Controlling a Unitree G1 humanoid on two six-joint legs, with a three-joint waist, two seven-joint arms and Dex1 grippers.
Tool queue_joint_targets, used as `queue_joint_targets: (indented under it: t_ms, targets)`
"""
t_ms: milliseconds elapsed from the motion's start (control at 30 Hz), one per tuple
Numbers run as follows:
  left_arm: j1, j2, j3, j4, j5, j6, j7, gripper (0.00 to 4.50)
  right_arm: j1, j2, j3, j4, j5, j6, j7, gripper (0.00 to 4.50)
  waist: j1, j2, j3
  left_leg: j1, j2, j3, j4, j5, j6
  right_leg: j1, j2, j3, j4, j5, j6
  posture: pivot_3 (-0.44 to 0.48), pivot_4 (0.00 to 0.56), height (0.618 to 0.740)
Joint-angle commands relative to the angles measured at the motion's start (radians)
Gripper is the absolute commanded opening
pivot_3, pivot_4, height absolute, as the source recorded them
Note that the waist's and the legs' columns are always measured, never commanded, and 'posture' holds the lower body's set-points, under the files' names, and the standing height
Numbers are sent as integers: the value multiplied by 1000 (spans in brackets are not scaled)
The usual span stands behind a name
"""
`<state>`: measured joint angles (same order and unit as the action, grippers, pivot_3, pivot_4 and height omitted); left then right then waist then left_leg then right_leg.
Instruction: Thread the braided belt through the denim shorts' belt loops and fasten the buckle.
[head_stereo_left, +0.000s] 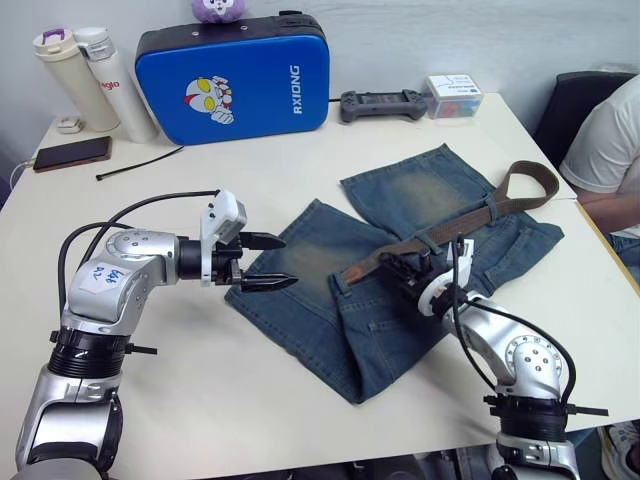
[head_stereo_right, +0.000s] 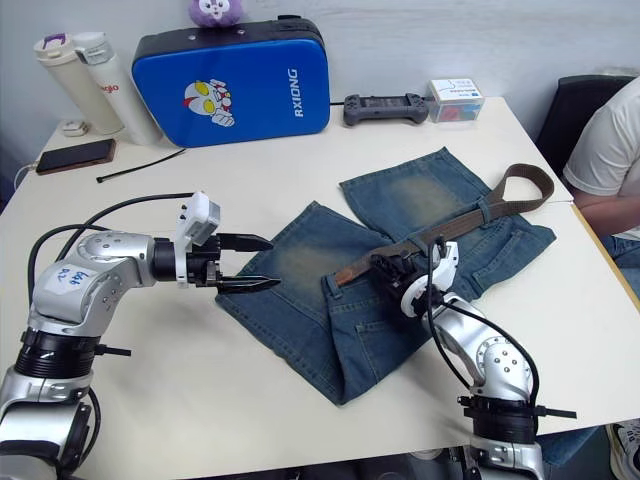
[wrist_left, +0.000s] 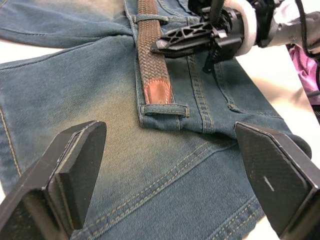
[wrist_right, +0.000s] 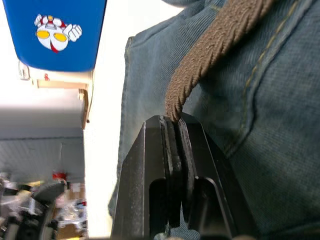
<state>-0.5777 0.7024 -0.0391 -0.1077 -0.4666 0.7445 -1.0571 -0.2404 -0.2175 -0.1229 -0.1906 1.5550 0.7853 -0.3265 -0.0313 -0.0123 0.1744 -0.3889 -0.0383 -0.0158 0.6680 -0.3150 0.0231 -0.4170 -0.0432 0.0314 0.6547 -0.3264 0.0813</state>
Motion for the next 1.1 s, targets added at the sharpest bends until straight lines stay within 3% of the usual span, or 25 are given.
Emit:
queue_joint_targets:
  t_ms: [33,367,467,600,833,1100]
  targets:
    - [-15,7,3,-16,-4,-14,-5,4500,23,-20,63,-50,-58,58,44,10,0,0,0,0,0,0,-1,0,-1,0,0,0,0,0,0,0,150,738]
    - [-24,-9,-15,-17,-9,-10,-3,4500,-56,-35,212,-24,-336,142,169,10,-7,-4,-2,2,0,0,-2,2,-3,-1,1,1,1,-1,-1,0,150,738]
    - [-21,-4,-24,-21,-8,-8,-13,4500,-59,-79,206,-46,-374,193,199,10,-6,-4,-2,2,0,0,-2,2,-3,-1,1,1,2,-1,-2,0,150,738]
    - [-20,0,-27,-14,-3,-13,-18,4500,-57,-92,122,-68,-300,236,196,10,3,-4,-2,2,0,0,-2,2,-3,-1,1,1,2,-1,-2,0,150,738]
    - [-12,0,-28,-18,0,-15,-18,4500,-73,14,-100,-29,-13,134,-8,2880,4,-4,-2,0,0,0,-2,2,-3,-1,0,1,1,-1,-2,0,150,738]
    - [-17,-4,-37,-11,7,-29,-20,4500,-83,48,-159,26,80,31,-143,2880,3,-4,-2,0,0,0,-2,2,-3,-1,0,1,1,-1,-2,0,150,738]
